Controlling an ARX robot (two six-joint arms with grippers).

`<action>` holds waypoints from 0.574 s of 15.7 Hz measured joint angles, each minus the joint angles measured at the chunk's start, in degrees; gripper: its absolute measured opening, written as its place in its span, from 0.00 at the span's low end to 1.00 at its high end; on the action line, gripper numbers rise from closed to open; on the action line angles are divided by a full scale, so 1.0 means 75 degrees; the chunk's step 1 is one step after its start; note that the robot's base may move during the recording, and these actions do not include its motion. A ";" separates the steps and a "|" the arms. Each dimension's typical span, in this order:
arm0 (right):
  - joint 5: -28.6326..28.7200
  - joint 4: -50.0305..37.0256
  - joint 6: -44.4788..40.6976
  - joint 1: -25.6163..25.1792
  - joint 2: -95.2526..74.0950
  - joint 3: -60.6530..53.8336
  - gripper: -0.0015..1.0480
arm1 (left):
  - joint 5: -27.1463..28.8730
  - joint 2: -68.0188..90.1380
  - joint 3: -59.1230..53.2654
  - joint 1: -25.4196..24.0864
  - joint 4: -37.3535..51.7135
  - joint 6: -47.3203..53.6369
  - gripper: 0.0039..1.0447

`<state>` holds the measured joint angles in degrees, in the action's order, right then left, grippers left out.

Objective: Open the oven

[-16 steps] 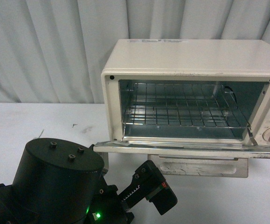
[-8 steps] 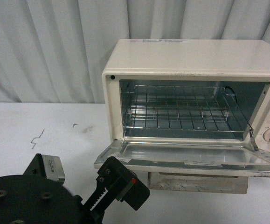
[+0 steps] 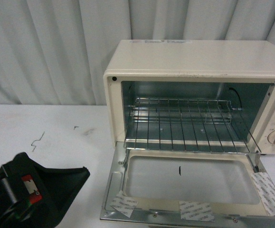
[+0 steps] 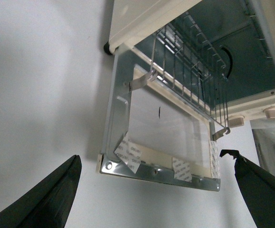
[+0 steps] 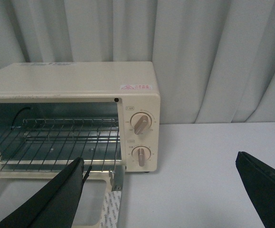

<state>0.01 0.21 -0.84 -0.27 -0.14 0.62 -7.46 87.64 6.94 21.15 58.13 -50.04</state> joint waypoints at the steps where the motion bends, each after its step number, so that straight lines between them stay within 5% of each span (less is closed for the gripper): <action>1: 0.0003 0.0000 0.0000 0.0000 0.0000 0.0000 0.94 | -0.0052 -0.0618 0.0009 -0.0187 -0.0463 0.0507 0.94; 2: -0.0003 0.0003 0.0000 0.0000 0.0000 0.0000 0.94 | 0.1008 -0.0224 -0.0187 -0.0017 0.0938 0.1387 0.87; 4: -0.0038 0.0015 0.0000 0.0026 -0.0009 0.0000 0.94 | 0.3124 -0.0210 -0.0848 -0.0428 0.1804 0.4255 0.65; 6: 0.0000 0.0006 0.0000 0.0032 -0.0009 0.0000 0.94 | 0.2885 -0.2139 -0.0871 -0.0965 0.1801 0.5936 0.40; 9: 0.0000 0.0000 0.0000 0.0035 -0.0009 0.0000 0.94 | 0.2296 -0.4258 -0.0903 -0.1530 -0.0227 0.6478 0.04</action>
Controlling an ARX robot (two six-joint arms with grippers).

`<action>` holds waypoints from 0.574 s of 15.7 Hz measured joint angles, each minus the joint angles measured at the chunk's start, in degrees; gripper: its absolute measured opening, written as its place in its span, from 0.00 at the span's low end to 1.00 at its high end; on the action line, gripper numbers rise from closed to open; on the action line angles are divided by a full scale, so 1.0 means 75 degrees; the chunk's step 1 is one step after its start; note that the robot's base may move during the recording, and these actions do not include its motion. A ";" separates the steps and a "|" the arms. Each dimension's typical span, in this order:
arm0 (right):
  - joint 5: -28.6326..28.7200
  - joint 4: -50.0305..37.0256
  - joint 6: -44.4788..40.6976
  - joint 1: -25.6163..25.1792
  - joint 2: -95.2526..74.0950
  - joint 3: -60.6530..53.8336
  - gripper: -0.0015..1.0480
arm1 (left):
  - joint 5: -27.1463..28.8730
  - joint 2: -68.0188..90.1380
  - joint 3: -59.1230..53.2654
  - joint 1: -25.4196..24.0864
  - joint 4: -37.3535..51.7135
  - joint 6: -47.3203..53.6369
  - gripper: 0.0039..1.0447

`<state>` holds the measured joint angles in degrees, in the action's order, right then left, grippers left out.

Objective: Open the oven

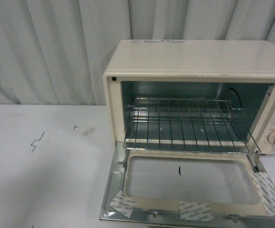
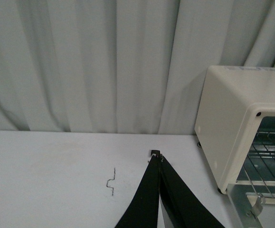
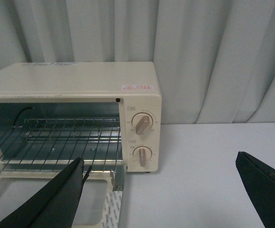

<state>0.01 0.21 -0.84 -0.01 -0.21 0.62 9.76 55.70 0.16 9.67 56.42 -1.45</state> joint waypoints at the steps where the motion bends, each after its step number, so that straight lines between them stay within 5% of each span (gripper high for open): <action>1: 0.0000 0.0003 0.0000 0.0000 0.0003 0.0000 0.94 | -0.0149 -0.0740 0.0000 -0.0172 -0.0670 0.0050 0.01; 6: -0.0006 0.0003 0.0000 0.0000 0.0000 0.0000 0.94 | -0.1174 -0.3678 0.0050 -0.1335 -0.3797 0.0058 0.01; 9: -0.0003 0.0000 0.0000 0.0000 0.0000 0.0000 0.94 | -0.1300 -0.4488 0.0050 -0.1282 -0.4619 0.0061 0.01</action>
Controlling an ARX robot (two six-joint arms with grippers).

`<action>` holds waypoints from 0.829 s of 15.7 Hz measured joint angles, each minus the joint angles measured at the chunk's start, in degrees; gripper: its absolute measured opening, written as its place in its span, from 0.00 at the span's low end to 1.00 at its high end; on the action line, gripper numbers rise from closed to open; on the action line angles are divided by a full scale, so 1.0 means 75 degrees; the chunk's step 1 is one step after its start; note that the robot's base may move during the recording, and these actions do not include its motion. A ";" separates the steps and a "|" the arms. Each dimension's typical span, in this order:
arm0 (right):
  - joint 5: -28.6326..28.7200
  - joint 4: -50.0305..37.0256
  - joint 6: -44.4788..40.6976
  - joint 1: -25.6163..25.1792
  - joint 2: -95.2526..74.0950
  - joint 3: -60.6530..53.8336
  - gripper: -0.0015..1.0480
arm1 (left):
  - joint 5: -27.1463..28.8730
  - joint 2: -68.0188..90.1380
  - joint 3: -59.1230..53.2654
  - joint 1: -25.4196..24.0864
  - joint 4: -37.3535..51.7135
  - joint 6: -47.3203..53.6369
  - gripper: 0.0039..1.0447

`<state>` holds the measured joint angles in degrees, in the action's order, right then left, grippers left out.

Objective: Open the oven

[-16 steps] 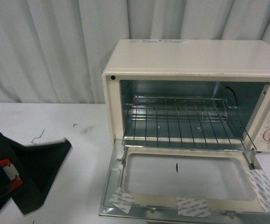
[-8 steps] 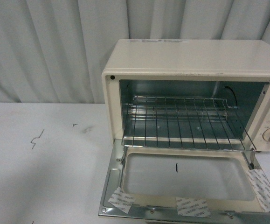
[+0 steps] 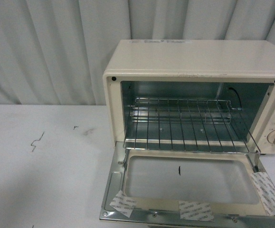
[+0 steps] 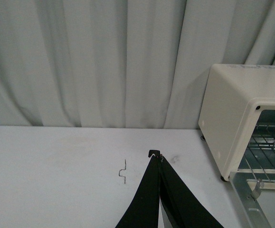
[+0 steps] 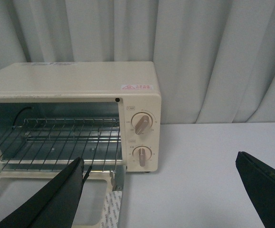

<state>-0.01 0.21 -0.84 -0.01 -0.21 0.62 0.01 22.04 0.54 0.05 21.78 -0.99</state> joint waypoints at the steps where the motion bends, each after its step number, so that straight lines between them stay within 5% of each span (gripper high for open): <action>1: 0.0003 0.0000 0.0000 0.0000 0.0000 0.0000 0.94 | 0.0000 -0.0216 0.0000 0.0000 -0.0166 0.0000 0.01; 10: 0.0003 0.0000 0.0000 0.0000 0.0000 0.0000 0.94 | 0.0000 -0.1632 0.0000 0.0000 -0.1577 0.0000 0.01; 13: 0.0003 0.0000 0.0000 0.0000 0.0000 0.0000 0.94 | 0.0012 -0.2894 0.0050 0.0000 -0.2841 0.0000 0.01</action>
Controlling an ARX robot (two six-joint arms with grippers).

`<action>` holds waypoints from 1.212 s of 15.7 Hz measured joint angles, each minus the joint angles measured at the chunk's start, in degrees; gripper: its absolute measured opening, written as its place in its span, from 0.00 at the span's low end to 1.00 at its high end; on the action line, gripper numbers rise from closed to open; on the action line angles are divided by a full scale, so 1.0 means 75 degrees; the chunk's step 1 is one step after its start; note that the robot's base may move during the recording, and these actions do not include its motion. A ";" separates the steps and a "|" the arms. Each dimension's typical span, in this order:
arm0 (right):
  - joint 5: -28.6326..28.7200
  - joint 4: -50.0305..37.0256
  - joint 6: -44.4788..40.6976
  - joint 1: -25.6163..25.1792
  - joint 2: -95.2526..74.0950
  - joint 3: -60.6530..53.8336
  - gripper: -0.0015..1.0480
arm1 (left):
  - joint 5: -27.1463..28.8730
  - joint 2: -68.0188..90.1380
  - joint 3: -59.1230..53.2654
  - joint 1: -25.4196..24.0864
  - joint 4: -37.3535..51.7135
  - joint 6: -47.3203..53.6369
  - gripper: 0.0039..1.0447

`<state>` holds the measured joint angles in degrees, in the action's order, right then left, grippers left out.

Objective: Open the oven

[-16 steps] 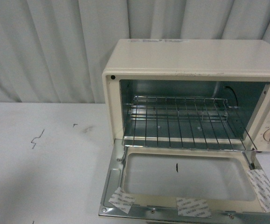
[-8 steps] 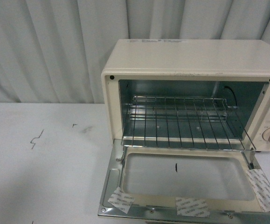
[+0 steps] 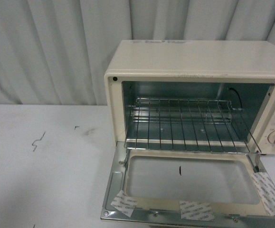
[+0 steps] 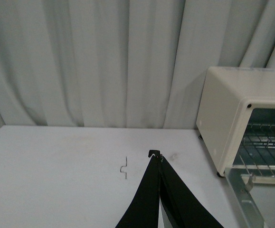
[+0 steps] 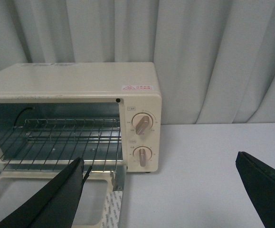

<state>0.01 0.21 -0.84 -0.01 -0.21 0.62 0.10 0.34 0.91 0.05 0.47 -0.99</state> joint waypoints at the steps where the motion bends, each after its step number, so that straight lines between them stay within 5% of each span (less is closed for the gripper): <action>1: 0.0000 -0.0003 0.0000 0.0000 0.0003 0.0000 0.94 | -0.0009 -0.0012 -0.0044 0.0000 -0.0143 0.0000 0.01; 3: 0.0000 -0.0003 0.0000 0.0000 0.0003 0.0000 0.94 | -0.0015 -0.0012 -0.0044 0.0000 -0.0093 0.0000 0.08; 11: -0.0003 0.0003 0.0000 0.0000 0.0000 0.0000 0.94 | -0.0012 -0.0012 -0.0044 0.0000 -0.0096 0.0003 0.96; 19: -0.0003 0.0003 0.0000 0.0000 0.0003 0.0000 0.94 | -0.0015 -0.0012 -0.0044 0.0000 -0.0093 0.0003 0.94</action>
<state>-0.01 0.23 -0.84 -0.01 -0.19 0.62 -0.01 0.25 0.58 0.05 -0.23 -0.97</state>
